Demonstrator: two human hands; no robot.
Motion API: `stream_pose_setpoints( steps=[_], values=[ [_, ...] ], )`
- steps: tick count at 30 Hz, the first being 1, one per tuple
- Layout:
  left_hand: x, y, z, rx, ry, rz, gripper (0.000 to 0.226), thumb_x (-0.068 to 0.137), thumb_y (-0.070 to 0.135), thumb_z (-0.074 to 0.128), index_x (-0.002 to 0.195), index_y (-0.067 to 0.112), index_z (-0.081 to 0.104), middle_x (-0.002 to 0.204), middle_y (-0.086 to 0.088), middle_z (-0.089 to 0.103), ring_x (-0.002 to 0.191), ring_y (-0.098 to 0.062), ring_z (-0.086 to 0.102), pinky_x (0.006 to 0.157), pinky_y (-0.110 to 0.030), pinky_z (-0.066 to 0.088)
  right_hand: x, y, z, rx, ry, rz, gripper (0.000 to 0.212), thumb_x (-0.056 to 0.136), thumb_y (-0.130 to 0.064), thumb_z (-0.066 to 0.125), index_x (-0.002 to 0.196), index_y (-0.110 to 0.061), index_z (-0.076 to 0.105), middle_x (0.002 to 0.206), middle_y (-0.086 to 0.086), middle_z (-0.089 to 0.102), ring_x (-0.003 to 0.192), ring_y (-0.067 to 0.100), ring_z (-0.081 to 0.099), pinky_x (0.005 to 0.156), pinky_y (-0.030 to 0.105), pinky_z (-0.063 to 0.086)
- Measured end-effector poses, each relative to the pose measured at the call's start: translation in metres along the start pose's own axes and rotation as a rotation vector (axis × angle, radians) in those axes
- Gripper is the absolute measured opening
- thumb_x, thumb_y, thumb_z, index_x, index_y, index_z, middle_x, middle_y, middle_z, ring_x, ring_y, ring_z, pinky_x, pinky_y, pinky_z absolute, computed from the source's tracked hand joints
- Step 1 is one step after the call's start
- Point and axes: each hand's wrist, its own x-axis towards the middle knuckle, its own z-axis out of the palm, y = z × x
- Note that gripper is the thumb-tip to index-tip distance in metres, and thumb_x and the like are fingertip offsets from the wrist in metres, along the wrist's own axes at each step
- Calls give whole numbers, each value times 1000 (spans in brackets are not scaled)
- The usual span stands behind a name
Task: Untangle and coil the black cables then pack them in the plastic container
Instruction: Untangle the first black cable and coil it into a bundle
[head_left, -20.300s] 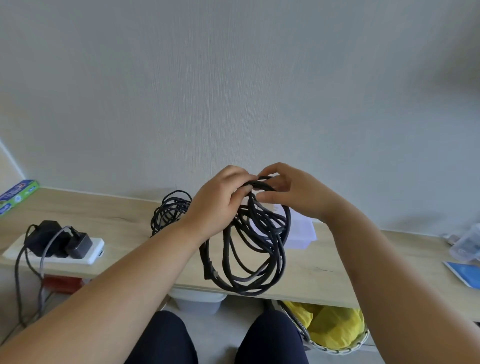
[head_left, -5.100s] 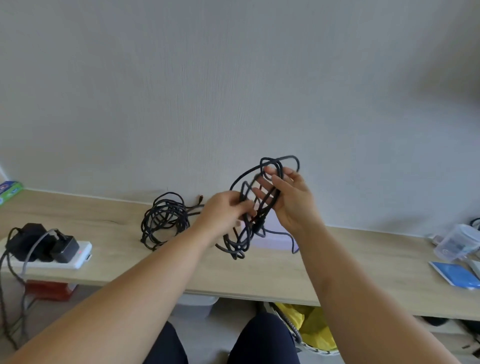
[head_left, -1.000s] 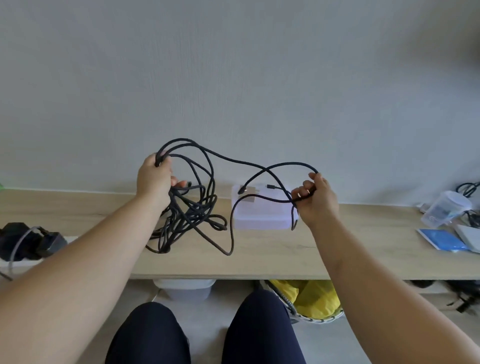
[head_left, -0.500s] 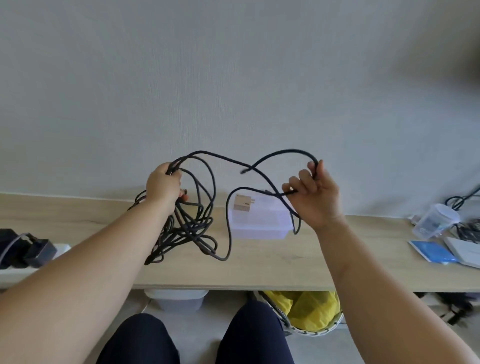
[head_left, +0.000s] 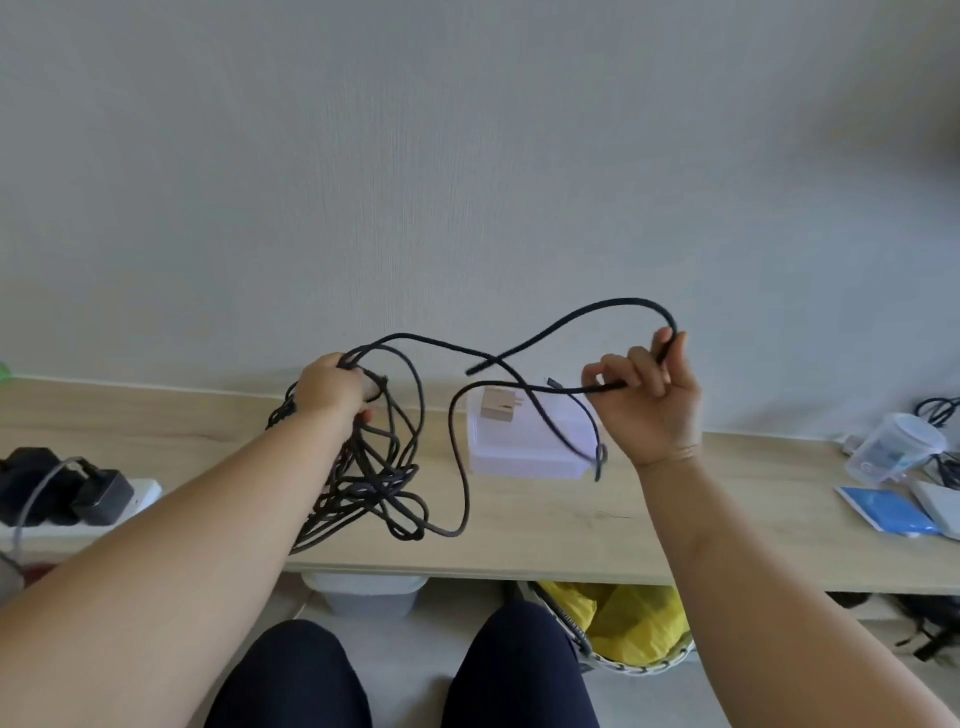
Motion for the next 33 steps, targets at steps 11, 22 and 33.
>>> stream_pose_setpoints(
  steps=[11,22,33],
  values=[
    [14,-15,-21,-340,103,-134,11,97,6,46,99,12,55,64,-6,40,49,-16,37,35,-16,43,9,10,-48,304,802,-138,33,97,-15,29,68,-17,43,41,-5,32,37,13,26,59,22,40],
    [-4,-25,-1,-162,-36,50,18,97,8,46,107,17,59,68,-3,49,30,-9,40,47,-31,43,3,40,13,-335,179,374,29,101,-30,37,86,-16,59,39,-8,24,32,5,20,31,15,17],
    [-23,-21,34,80,-157,155,17,96,13,46,107,16,58,76,-13,56,56,-29,60,47,-26,52,12,47,64,-689,-145,393,31,101,-26,35,90,-17,63,40,-9,26,37,4,20,34,15,16]
  ],
)
